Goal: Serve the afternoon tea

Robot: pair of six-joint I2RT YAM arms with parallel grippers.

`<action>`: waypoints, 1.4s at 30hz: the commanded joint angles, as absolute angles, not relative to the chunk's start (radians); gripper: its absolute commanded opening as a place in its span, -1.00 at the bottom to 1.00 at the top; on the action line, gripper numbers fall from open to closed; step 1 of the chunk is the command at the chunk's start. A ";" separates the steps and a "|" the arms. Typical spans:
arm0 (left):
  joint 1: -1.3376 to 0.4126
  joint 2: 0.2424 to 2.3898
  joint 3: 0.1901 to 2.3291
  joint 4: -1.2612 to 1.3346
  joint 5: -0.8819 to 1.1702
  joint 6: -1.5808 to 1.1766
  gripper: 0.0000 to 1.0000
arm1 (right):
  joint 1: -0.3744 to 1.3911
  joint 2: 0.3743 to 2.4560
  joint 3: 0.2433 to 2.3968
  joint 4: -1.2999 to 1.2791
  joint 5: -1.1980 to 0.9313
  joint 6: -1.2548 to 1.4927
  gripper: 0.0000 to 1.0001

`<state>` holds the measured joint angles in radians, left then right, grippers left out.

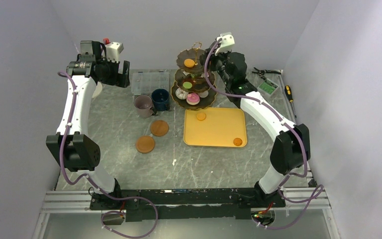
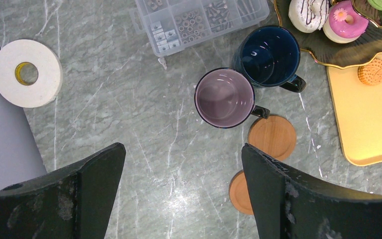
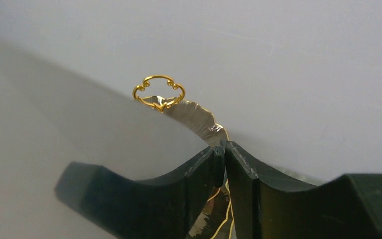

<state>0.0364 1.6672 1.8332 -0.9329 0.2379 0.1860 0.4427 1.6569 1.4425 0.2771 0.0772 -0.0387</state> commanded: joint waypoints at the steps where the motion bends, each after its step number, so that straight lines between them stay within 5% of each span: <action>1: 0.043 1.664 1.873 -0.930 0.241 0.178 0.87 | 0.439 1.643 1.499 0.340 0.069 -0.059 0.26; 9: 0.043 1.663 1.882 -0.938 0.240 0.178 0.87 | 0.439 1.563 1.437 0.355 0.064 -0.052 0.28; 26: 0.043 1.649 1.866 -0.933 0.252 0.179 0.87 | 0.555 1.184 0.904 0.261 0.032 0.098 0.28; 42: 0.043 1.648 1.868 -0.932 0.248 0.180 0.87 | 0.590 1.409 0.712 0.521 0.070 0.091 0.34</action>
<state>0.0380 1.6672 1.8408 -0.9428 0.2382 0.1864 0.5861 1.3628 0.7166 0.3477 0.0479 0.0971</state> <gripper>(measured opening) 0.932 0.665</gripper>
